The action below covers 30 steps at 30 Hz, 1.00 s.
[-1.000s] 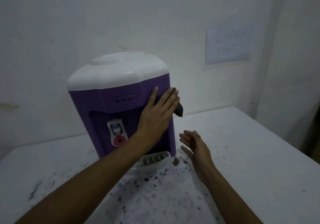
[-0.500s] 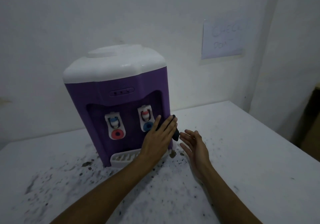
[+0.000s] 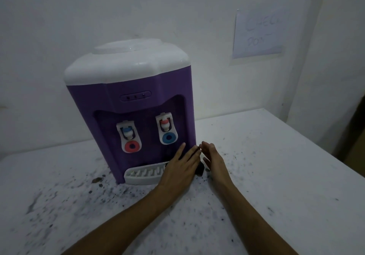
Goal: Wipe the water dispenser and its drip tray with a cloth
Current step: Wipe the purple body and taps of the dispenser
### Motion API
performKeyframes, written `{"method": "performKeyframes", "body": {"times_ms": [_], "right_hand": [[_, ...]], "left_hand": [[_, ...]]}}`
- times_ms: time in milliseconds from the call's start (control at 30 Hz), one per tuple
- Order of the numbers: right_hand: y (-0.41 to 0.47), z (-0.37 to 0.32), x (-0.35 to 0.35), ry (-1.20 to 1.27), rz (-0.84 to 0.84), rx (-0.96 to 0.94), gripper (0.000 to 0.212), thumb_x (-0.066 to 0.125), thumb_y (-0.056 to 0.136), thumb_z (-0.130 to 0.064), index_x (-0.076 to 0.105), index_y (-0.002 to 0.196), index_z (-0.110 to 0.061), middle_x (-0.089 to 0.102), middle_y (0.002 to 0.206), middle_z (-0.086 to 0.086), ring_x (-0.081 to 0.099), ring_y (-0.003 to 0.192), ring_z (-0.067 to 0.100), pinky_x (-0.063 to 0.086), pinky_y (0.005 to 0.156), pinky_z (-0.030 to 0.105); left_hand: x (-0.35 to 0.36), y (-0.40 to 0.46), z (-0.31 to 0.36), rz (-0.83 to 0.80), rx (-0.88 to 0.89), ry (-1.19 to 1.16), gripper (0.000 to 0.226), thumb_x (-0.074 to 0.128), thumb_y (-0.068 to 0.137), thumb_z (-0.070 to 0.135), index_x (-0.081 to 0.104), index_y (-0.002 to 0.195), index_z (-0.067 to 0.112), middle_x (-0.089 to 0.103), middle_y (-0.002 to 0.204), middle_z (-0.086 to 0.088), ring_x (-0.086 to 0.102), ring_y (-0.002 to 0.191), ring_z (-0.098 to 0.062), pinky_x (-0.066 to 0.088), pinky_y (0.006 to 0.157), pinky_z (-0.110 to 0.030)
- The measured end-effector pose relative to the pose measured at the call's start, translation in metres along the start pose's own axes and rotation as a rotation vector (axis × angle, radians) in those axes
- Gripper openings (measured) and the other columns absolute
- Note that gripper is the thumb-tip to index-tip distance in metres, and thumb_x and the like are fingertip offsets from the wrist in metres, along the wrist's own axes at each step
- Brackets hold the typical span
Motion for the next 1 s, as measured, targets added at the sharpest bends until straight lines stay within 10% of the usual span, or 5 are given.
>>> {"method": "performKeyframes", "body": {"times_ms": [267, 567, 900, 1000], "right_hand": [[-0.005, 0.009, 0.004, -0.059, 0.159, -0.147, 0.061, 0.035, 0.083, -0.067, 0.051, 0.13, -0.032, 0.053, 0.132, -0.017, 0.048, 0.125, 0.008, 0.036, 0.11, 0.042], [-0.016, 0.0, 0.011, -0.178, 0.044, -0.205, 0.053, 0.036, 0.091, -0.049, 0.032, 0.141, -0.033, 0.042, 0.129, -0.024, 0.048, 0.109, -0.009, 0.042, 0.074, 0.0], [-0.017, -0.002, 0.019, 0.006, 0.023, -0.101, 0.071, 0.044, 0.072, -0.068, 0.04, 0.13, -0.028, 0.053, 0.131, 0.002, 0.06, 0.101, 0.01, 0.05, 0.094, 0.041], [-0.018, -0.005, 0.015, 0.032, 0.011, -0.106, 0.067, 0.041, 0.077, -0.06, 0.039, 0.135, -0.026, 0.049, 0.136, 0.001, 0.06, 0.101, 0.009, 0.054, 0.079, 0.025]], "left_hand": [[-0.005, 0.008, -0.017, 0.222, -0.088, 0.032, 0.056, 0.05, 0.082, 0.026, 0.048, 0.137, 0.016, 0.039, 0.148, -0.002, 0.025, 0.141, -0.022, 0.002, 0.116, -0.053], [-0.043, 0.026, -0.042, 0.477, -0.297, -0.062, 0.059, 0.028, 0.085, 0.005, 0.035, 0.143, 0.009, 0.03, 0.153, -0.004, 0.019, 0.144, -0.024, 0.004, 0.115, -0.052], [-0.02, 0.01, -0.032, 0.406, -0.21, 0.002, 0.058, 0.043, 0.081, 0.006, 0.044, 0.139, 0.01, 0.039, 0.149, -0.004, 0.018, 0.142, -0.02, -0.005, 0.117, -0.048], [-0.039, 0.017, -0.046, 0.447, -0.248, -0.013, 0.063, 0.053, 0.08, 0.005, 0.04, 0.141, 0.009, 0.036, 0.15, -0.005, 0.016, 0.143, -0.022, -0.002, 0.116, -0.052]]}}
Point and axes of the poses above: each hand's wrist, its own y-axis towards the middle knuckle, its own x-axis out of the palm, z = x × y, the point moved 1 cm from there along y, towards the middle knuckle
